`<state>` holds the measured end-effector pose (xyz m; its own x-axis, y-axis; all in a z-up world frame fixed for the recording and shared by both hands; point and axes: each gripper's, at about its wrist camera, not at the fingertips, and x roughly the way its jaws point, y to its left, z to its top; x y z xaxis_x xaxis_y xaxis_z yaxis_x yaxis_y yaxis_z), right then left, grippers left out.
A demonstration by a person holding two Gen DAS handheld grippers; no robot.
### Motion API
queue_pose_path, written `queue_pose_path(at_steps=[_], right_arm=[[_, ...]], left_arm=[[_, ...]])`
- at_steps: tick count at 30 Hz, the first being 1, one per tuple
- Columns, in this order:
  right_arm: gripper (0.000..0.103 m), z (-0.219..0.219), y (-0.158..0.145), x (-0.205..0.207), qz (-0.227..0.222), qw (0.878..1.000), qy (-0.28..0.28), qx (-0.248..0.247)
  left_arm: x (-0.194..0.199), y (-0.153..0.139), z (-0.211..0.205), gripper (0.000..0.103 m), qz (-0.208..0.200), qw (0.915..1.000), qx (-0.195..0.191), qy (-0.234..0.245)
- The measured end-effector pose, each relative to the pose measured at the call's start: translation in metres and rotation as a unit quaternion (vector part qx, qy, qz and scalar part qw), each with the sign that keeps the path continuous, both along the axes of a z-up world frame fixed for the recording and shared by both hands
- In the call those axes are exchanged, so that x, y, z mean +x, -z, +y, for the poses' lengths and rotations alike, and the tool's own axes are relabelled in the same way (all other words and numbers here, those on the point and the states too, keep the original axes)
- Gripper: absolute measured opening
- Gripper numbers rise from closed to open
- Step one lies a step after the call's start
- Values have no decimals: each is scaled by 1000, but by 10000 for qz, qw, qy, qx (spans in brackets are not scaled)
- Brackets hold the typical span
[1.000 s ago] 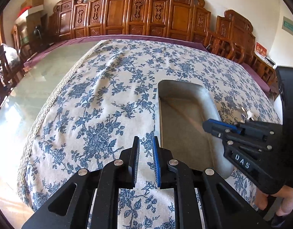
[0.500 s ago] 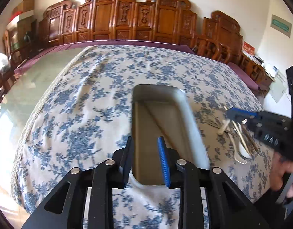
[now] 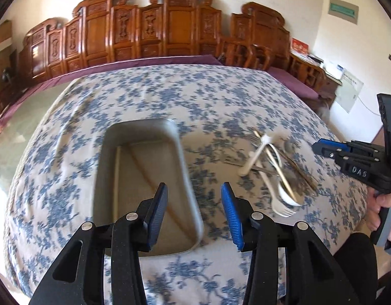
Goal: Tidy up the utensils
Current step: 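Grasp a white plastic spoon from the pile with the left gripper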
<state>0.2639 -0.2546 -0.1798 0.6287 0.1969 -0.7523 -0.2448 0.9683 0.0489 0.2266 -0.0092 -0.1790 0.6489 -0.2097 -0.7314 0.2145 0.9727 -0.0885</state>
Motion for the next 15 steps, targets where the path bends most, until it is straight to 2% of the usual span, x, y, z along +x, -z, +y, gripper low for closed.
queue_pose_path(at_steps=[2, 4, 8, 15], right_arm=[[34, -4, 6, -1, 19, 10000, 62, 53], [34, -10, 16, 0, 60, 9998, 132, 154], [34, -19, 29, 4, 92, 9991, 263, 319], [34, -35, 41, 10, 60, 9978, 415, 504]], left_arm=[[2, -1, -7, 41, 68, 9998, -146, 138], [6, -3, -16, 36, 155, 9992, -257, 263], [19, -1, -38, 30, 191, 9987, -30, 463], [59, 10, -80, 30, 353, 9958, 178, 825]])
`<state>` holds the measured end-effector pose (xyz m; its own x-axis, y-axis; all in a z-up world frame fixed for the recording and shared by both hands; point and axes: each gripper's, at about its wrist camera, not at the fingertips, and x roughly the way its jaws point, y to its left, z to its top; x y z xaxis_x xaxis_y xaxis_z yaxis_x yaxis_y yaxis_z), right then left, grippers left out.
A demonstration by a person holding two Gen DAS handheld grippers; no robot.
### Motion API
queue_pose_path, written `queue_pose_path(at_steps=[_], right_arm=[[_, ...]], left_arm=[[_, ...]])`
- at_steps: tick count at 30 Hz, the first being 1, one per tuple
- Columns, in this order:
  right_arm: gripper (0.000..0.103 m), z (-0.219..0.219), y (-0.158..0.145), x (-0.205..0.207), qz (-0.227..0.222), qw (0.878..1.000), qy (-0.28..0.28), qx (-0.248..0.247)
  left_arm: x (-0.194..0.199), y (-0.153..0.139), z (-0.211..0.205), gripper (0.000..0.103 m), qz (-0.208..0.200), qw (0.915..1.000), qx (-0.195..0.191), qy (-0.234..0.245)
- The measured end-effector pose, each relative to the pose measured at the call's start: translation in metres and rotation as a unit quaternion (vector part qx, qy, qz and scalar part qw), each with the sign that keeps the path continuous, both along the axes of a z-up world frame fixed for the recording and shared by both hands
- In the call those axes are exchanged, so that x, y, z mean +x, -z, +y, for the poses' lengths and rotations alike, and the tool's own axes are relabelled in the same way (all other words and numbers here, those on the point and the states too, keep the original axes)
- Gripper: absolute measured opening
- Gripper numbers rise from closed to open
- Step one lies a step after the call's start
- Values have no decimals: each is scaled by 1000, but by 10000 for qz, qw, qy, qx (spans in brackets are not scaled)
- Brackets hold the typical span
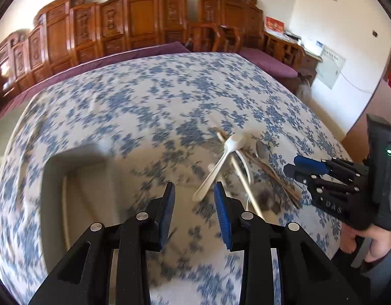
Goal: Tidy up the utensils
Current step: 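Grasp a white plastic spoon from the pile with the left gripper, then grasp a wooden chopstick with the right gripper while the left gripper holds the spoon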
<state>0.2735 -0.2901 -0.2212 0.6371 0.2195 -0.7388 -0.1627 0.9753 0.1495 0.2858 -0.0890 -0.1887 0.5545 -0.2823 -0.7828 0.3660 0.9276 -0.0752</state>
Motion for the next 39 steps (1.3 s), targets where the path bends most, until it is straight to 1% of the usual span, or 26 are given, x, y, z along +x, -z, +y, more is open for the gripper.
queue_pose_path(at_steps=[6, 9, 13, 20, 24, 29, 30, 31, 36, 39], right_arm=[[34, -8, 3, 2, 11, 9997, 25, 225], [34, -9, 7, 1, 52, 9998, -27, 184], [34, -11, 11, 1, 107, 9997, -67, 221], [34, -19, 9, 3, 84, 9989, -11, 466], [34, -17, 9, 2, 93, 9989, -33, 455], [34, -16, 10, 4, 98, 9989, -38, 458], [34, -16, 10, 3, 92, 9989, -40, 462], [34, -16, 10, 3, 85, 9989, -42, 462], [34, -13, 9, 3, 83, 9989, -82, 454], [34, -11, 8, 2, 71, 9990, -113, 422]], left_arm=[[36, 27, -43, 28, 235, 9987, 202, 393], [51, 45, -56, 23, 393, 9972, 394, 497], [64, 57, -64, 22, 497, 9961, 488, 542], [72, 64, -75, 22, 606, 9937, 602, 719], [76, 65, -76, 20, 662, 9933, 580, 744], [77, 67, -72, 16, 776, 9933, 425, 750], [76, 67, -71, 12, 764, 9933, 454, 738], [76, 67, -71, 11, 751, 9933, 478, 737], [76, 67, -70, 7, 741, 9934, 513, 710], [74, 66, -70, 7, 716, 9936, 523, 693]])
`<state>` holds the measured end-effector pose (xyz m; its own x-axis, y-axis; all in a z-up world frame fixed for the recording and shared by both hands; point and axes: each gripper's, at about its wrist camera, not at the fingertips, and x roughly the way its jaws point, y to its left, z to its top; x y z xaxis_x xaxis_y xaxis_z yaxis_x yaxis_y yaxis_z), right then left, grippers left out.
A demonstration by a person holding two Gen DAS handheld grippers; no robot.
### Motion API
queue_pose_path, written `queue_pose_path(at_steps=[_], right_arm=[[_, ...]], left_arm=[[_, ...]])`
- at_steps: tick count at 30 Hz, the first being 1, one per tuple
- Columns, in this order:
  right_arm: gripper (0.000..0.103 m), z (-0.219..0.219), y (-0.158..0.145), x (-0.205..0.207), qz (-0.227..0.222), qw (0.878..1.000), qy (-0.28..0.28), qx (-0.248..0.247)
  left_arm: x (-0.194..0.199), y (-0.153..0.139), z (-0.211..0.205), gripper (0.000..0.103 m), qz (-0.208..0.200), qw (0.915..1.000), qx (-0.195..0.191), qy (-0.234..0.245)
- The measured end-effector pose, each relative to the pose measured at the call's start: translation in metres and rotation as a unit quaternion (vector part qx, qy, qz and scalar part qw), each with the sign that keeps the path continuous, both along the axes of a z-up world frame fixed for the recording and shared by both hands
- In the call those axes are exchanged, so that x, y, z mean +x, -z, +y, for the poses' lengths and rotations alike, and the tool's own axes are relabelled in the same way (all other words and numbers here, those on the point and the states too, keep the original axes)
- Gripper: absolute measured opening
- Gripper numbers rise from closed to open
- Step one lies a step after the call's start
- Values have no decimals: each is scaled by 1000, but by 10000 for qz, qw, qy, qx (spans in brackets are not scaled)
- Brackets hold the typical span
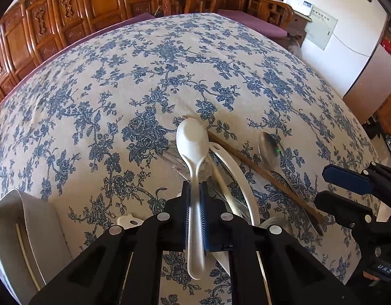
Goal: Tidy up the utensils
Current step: 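Grasp a wooden chopstick with the right gripper while the left gripper holds the spoon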
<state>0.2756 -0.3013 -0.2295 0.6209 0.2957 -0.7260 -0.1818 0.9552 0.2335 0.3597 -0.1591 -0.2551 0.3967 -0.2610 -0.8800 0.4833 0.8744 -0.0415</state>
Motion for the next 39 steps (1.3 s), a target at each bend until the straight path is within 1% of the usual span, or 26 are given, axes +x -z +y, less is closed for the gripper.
queue_pose_path(at_steps=[5, 8, 12, 16, 20, 21, 22, 23, 24, 28, 31, 33, 36, 39], right_arm=[[34, 1, -2, -1, -11, 10000, -2, 22], [34, 5, -4, -2, -30, 10000, -55, 35], [34, 13, -6, -1, -29, 9999, -140, 67], [34, 24, -3, 2, 53, 9998, -200, 31], [34, 33, -4, 4, 39, 9996, -249, 113], [33, 36, -4, 4, 30, 9995, -279, 140], [25, 40, -4, 5, 64, 9992, -337, 194], [22, 44, -3, 5, 100, 9990, -375, 236], [22, 49, -2, 6, 135, 9986, -432, 260], [22, 66, 1, 11, 237, 9984, -496, 160], [16, 73, 2, 14, 347, 9980, -525, 105], [16, 79, 2, 17, 365, 9979, -533, -70], [16, 83, 4, 24, 441, 9976, -495, -178], [16, 87, 4, 35, 532, 9971, -389, -392]], left_arm=[[-6, -6, 3, 7, -105, 9999, -67, -39], [-14, -18, 10, 7, -247, 9995, -178, -107], [-31, -33, 27, 7, -361, 9982, -428, -223], [-48, -43, 42, 6, -496, 9965, -571, -342], [-69, -57, 61, 6, -658, 9932, -837, -467], [-74, -60, 64, 7, -715, 9926, -855, -475], [-78, -61, 66, 7, -764, 9922, -864, -476], [-82, -63, 68, 7, -799, 9918, -875, -480], [-85, -64, 71, 6, -828, 9913, -902, -487], [-95, -70, 82, 7, -937, 9889, -1022, -540], [-98, -74, 89, 7, -986, 9872, -1127, -546], [-99, -75, 93, 7, -976, 9867, -1172, -568], [-101, -75, 98, 7, -984, 9866, -1149, -606], [-103, -80, 102, 7, -1032, 9856, -1189, -624]])
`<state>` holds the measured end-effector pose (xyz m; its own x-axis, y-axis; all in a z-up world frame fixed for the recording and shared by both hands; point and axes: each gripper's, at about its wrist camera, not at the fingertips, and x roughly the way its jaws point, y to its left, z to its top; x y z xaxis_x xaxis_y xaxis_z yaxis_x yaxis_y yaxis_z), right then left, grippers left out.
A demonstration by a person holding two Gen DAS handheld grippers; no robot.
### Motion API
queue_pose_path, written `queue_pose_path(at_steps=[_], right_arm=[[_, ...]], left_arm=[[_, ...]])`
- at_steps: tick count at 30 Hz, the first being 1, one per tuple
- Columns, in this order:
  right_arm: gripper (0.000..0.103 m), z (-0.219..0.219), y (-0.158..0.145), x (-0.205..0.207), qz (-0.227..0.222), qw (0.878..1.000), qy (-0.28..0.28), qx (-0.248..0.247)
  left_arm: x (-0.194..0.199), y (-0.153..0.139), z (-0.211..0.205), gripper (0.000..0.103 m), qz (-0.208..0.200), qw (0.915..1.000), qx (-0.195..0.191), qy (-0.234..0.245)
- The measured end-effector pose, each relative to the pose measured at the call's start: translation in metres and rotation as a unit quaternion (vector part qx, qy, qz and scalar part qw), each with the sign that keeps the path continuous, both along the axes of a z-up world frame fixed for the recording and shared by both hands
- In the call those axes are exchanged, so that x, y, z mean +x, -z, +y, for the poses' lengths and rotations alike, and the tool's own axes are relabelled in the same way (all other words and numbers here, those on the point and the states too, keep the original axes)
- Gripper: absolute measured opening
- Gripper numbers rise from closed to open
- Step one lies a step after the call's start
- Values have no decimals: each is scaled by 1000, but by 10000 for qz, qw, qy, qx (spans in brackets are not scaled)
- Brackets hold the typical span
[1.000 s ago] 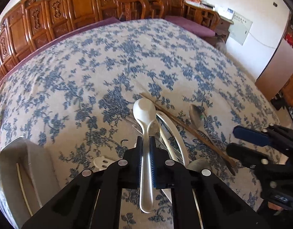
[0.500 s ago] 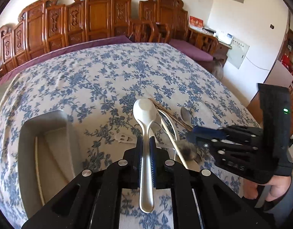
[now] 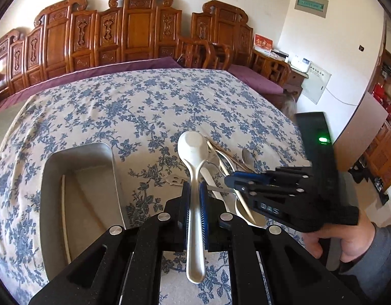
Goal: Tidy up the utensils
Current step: 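Grasp a wooden chopstick with the right gripper while the left gripper holds the spoon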
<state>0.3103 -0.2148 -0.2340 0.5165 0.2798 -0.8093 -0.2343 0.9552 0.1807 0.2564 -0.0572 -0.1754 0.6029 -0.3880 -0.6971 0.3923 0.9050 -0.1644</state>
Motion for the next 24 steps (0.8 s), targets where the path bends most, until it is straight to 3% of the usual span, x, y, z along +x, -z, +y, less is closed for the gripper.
queue_pose_path(at_steps=[5, 16, 20, 24], right_arm=[[16, 5, -3, 12, 180, 9991, 136, -370], [17, 8, 10, 35, 756, 9947, 256, -655], [17, 10, 13, 35, 777, 9939, 288, -727], [10, 11, 13, 34, 770, 9932, 394, -776]], left_arm=[[-3, -9, 5, 7, -112, 9999, -33, -12], [-8, -24, 12, 7, -297, 9994, -186, -43], [-9, -26, 17, 7, -312, 9992, -227, -65], [-11, -28, 21, 7, -352, 9991, -221, -87]])
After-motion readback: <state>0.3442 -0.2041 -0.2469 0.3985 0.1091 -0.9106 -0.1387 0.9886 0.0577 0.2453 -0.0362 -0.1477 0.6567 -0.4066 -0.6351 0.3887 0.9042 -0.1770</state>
